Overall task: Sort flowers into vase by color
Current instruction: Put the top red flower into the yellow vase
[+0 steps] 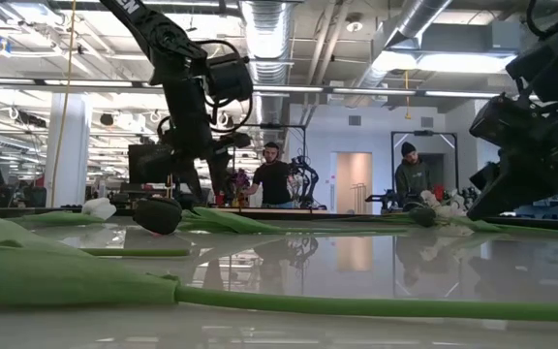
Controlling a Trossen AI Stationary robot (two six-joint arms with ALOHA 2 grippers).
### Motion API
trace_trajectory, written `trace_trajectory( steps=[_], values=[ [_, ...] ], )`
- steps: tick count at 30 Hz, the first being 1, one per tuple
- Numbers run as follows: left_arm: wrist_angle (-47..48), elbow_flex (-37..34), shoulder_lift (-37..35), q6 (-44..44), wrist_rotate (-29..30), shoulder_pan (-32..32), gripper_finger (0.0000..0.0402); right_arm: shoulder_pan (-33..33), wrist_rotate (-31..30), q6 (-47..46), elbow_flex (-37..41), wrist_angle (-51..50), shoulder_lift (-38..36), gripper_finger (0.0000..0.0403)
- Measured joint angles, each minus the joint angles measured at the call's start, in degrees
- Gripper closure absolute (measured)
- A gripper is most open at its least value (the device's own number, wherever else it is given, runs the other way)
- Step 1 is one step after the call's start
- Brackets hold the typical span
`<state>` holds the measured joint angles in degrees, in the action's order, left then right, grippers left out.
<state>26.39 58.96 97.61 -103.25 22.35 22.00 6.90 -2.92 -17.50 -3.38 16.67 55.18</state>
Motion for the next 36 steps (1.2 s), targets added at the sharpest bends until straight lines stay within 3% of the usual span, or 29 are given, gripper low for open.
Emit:
trace_trajectory(
  steps=[6, 9, 17, 20, 27, 36],
  values=[
    [-2.4, 0.2, 6.3, -2.8, -3.2, -0.6, 0.0265, 0.1, 0.0, 0.9, 0.0, 0.5, 0.0, 0.0356],
    [-6.6, 0.7, 8.5, 0.6, -4.7, 0.4, 0.0265, 0.1, 0.0, 1.0, 0.0, 0.7, 0.0, 0.0356],
    [-2.1, 1.6, 9.5, 4.7, -9.1, 2.5, 0.0268, 0.1, 0.0, 1.8, 0.0, 0.6, 0.0, 0.0356],
    [-1.0, 1.6, 9.5, 6.6, -11.2, 3.0, 0.0292, 0.1, 0.0, 2.8, 0.0, 0.5, 0.0, 0.0356],
    [1.9, 1.7, 9.5, 10.5, -15.3, 4.0, 0.0391, 0.1, 0.0, 3.0, 0.0, 0.5, 0.0, 0.0356],
    [6.6, 4.2, 8.1, 20.9, -20.4, 5.1, 0.0401, 0.1, 0.0, 3.0, 0.0, 0.3, 0.0, 0.0356]
  ],
)
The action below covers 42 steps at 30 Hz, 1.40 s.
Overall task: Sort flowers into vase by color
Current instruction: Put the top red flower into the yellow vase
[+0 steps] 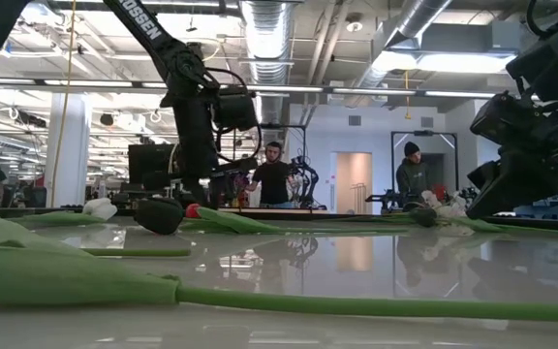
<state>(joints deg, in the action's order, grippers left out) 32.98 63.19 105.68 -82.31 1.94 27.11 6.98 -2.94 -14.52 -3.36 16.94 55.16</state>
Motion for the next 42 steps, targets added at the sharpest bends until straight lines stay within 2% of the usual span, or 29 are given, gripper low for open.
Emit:
trace_trajectory(
  steps=[4, 10, 14, 18, 23, 28, 34, 38, 42],
  values=[
    [8.7, 3.7, -1.7, 4.8, -0.7, -0.9, 0.0401, 0.0, 0.0, 0.3, 0.0, -0.2, 0.0, 0.0356],
    [7.1, 8.8, -3.9, 12.7, 0.9, -3.6, 0.0401, 0.0, 0.0, 1.0, 0.0, -0.2, 0.0, 0.0356],
    [3.7, 13.4, -5.4, 23.8, 2.3, -6.7, 0.0401, 0.0, 0.0, 1.1, 0.0, -0.2, 0.0, 0.0356],
    [-5.2, 16.8, -5.5, 35.9, 1.5, -10.7, 0.0401, 0.0, 0.0, 1.5, 0.0, -0.1, 0.0, 0.0356],
    [-20.9, 17.6, -5.5, 52.2, -6.9, -15.3, 0.0402, 0.0, -0.1, 1.5, 0.0, -0.1, 0.0, 0.0356],
    [-31.3, 17.6, -5.2, 63.3, -2.9, -21.2, 0.0401, 0.0, -0.1, 1.5, 0.0, -0.1, 0.0, 0.0356],
    [-48.2, 17.5, -5.2, 79.6, -4.4, -27.8, 0.0401, 0.0, -1.2, 0.9, 0.0, -0.1, 0.0, 0.0356],
    [-62.1, 14.9, -3.9, 85.8, -7.9, -31.6, 0.0401, 0.0, -2.2, -1.8, 0.0, 0.4, 0.0, 0.0356],
    [-77.7, 13.2, 1.7, 85.9, -11.9, -33.5, 0.0401, 0.0, -2.3, -4.0, 0.0, 1.5, 0.0, 0.0356]
  ],
)
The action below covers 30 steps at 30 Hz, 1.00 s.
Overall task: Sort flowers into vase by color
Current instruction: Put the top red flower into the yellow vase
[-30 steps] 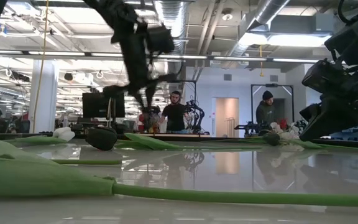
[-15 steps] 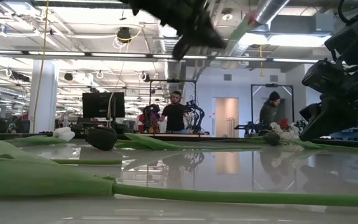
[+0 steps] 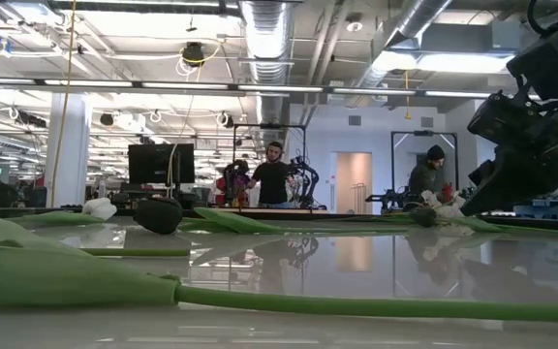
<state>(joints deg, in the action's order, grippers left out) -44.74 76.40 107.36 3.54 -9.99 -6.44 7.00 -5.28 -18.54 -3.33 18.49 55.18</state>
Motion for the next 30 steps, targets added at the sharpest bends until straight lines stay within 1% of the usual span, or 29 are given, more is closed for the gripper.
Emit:
trace_trajectory(
  steps=[3, 6, 9, 11, 15, 21, 26, 30],
  values=[
    [-10.8, 1.0, 6.2, -1.3, -2.5, -0.5, 0.0401, 0.0, -1.1, -1.0, 0.0, 1.1, 0.0, 0.0356],
    [-19.9, 3.8, 12.3, -4.5, -6.3, -0.7, 0.0401, 0.0, -1.3, -1.5, 0.0, 1.3, 0.0, 0.0356],
    [-25.9, 8.6, 18.2, -9.0, -8.9, -0.9, 0.0401, 0.0, -1.3, -2.1, 0.0, 1.3, 0.0, 0.0356],
    [-27.2, 13.2, 22.3, -11.7, -10.3, -1.1, 0.0401, 0.0, -1.3, -2.7, 0.0, 1.4, 0.0, 0.0356],
    [-25.7, 25.1, 29.9, -15.0, -13.4, -1.7, 0.0401, 0.0, -1.5, -3.6, 0.0, 1.3, 0.0, 0.0356],
    [-17.2, 41.4, 38.9, -18.0, -15.4, -2.1, 0.0401, 0.0, -1.5, -4.0, 0.0, 1.3, 0.0, 0.0356],
    [-10.8, 49.7, 43.4, -17.0, -15.1, -2.5, 0.0401, 0.0, -1.5, -3.6, 0.0, 1.1, 0.0, 0.0356],
    [-8.3, 53.8, 45.5, -15.1, -13.3, -2.7, 0.0401, 0.0, -1.8, -3.5, 0.0, 1.0, 0.0, 0.0356]
  ],
)
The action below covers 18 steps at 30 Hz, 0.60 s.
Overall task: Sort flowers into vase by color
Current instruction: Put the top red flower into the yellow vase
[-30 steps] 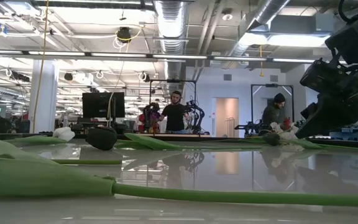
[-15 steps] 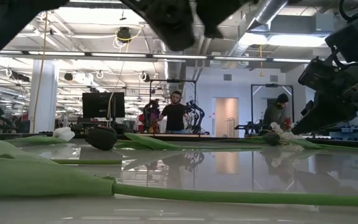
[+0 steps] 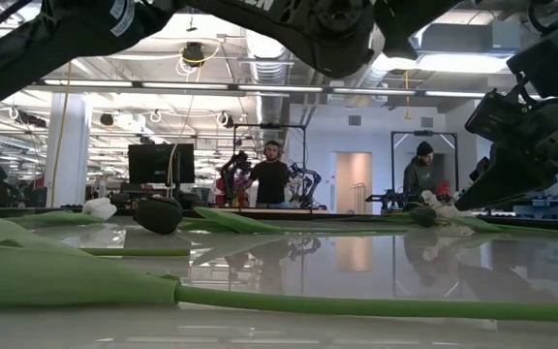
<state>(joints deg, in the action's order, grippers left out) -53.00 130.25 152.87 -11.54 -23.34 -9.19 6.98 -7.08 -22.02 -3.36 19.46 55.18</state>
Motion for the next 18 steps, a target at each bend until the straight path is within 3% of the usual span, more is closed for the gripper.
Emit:
trace_trajectory(
  steps=[6, 18],
  values=[
    [6.4, 0.7, 0.2, 9.4, 7.9, -1.4, 0.0401, 0.0, -0.4, 0.0, 0.0, 0.0, 0.0, 0.0356],
    [5.9, 0.8, 0.2, 11.2, 10.8, -3.2, 0.0401, 0.0, -0.5, 0.0, 0.0, 0.3, 0.0, 0.0356]
  ],
)
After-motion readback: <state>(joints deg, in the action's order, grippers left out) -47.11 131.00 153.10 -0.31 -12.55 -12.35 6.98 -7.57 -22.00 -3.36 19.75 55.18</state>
